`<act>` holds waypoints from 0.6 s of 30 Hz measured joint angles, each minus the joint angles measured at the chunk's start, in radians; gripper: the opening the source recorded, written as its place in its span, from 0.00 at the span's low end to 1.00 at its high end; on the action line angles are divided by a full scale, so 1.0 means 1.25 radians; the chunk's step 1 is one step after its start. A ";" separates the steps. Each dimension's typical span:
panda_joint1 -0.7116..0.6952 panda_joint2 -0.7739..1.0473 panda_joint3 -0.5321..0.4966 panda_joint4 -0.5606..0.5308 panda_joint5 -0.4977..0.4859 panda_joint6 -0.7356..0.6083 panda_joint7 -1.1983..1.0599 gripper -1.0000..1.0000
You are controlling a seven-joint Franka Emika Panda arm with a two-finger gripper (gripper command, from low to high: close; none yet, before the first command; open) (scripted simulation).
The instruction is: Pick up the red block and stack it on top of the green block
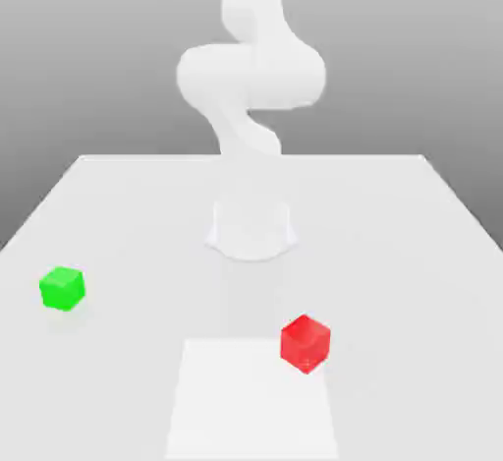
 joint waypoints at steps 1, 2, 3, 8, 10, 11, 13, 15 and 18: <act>-0.007 0.026 0.017 -0.023 0.004 0.019 0.035 0.50; -0.014 0.052 0.034 -0.046 0.008 0.038 0.069 0.50; -0.021 0.078 0.050 -0.068 0.011 0.057 0.103 0.50; -0.051 0.205 0.127 -0.178 0.028 0.149 0.272 0.50; -0.062 0.258 0.156 -0.223 0.034 0.187 0.342 0.50; -0.067 0.285 0.171 -0.246 0.037 0.207 0.378 0.50; -0.075 0.343 0.198 -0.294 0.043 0.248 0.454 0.50; -0.080 0.407 0.224 -0.345 0.050 0.294 0.535 0.50; -0.081 0.511 0.250 -0.412 0.054 0.368 0.652 0.50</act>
